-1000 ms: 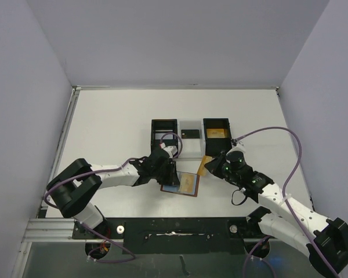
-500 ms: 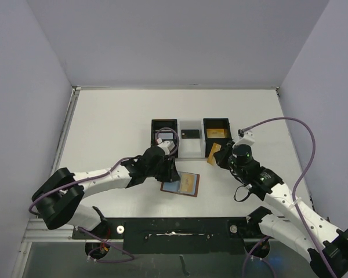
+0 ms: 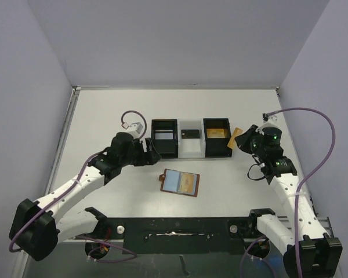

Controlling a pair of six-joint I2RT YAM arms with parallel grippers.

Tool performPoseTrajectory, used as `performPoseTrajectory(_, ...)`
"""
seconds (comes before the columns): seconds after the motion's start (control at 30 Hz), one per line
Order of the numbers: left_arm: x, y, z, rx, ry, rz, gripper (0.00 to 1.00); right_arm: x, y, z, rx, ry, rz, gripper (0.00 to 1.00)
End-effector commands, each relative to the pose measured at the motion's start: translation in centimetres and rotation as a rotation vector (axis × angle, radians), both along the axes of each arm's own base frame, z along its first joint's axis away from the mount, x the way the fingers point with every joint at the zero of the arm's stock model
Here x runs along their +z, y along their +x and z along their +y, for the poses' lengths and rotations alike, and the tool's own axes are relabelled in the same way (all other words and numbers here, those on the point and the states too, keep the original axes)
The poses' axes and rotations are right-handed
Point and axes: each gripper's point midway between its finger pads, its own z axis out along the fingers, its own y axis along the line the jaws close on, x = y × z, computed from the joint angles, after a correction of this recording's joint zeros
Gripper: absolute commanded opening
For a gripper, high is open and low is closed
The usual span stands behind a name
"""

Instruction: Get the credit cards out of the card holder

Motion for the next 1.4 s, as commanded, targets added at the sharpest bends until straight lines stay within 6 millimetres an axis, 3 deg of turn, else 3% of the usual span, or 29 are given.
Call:
performPoseTrajectory(0.0, 2.9, 0.9, 3.1, 0.018, 0.030, -0.045, 0.70, 5.0, 2.5, 1.6, 0.166, -0.072, -0.237, 0.00)
performPoseTrajectory(0.13, 3.7, 2.0, 6.4, 0.078, 0.109, -0.078, 0.71, 6.4, 4.5, 1.5, 0.203, -0.206, -0.370, 0.00)
performPoseTrajectory(0.23, 3.6, 2.5, 8.4, 0.119, 0.159, -0.092, 0.71, 6.1, 5.2, 1.3, 0.261, -0.440, -0.420, 0.00)
performPoseTrajectory(0.4, 3.3, 3.6, 10.6, 0.192, 0.239, -0.146, 0.72, 3.0, 5.8, 3.5, 0.589, -0.945, -0.371, 0.00)
performPoseTrajectory(0.57, 2.8, 3.9, 11.8, 0.253, 0.257, -0.191, 0.72, 0.0, 7.3, 3.4, 0.737, -1.106, -0.292, 0.00)
performPoseTrajectory(0.7, 2.8, 3.9, 11.8, 0.253, 0.252, -0.204, 0.72, -1.6, 7.8, 3.7, 0.854, -1.260, -0.351, 0.00)
performPoseTrajectory(0.9, 2.8, 3.9, 11.8, 0.233, 0.261, -0.212, 0.72, -2.0, 8.7, 5.3, 0.929, -1.296, -0.479, 0.00)
performPoseTrajectory(1.0, 2.8, 3.9, 11.8, 0.233, 0.263, -0.214, 0.72, -3.2, 9.0, 5.8, 1.003, -1.265, -0.469, 0.00)
performPoseTrajectory(1.37, 2.9, 4.2, 12.7, 0.262, 0.283, -0.227, 0.73, -6.7, 10.7, 4.4, 1.067, -1.289, -0.403, 0.00)
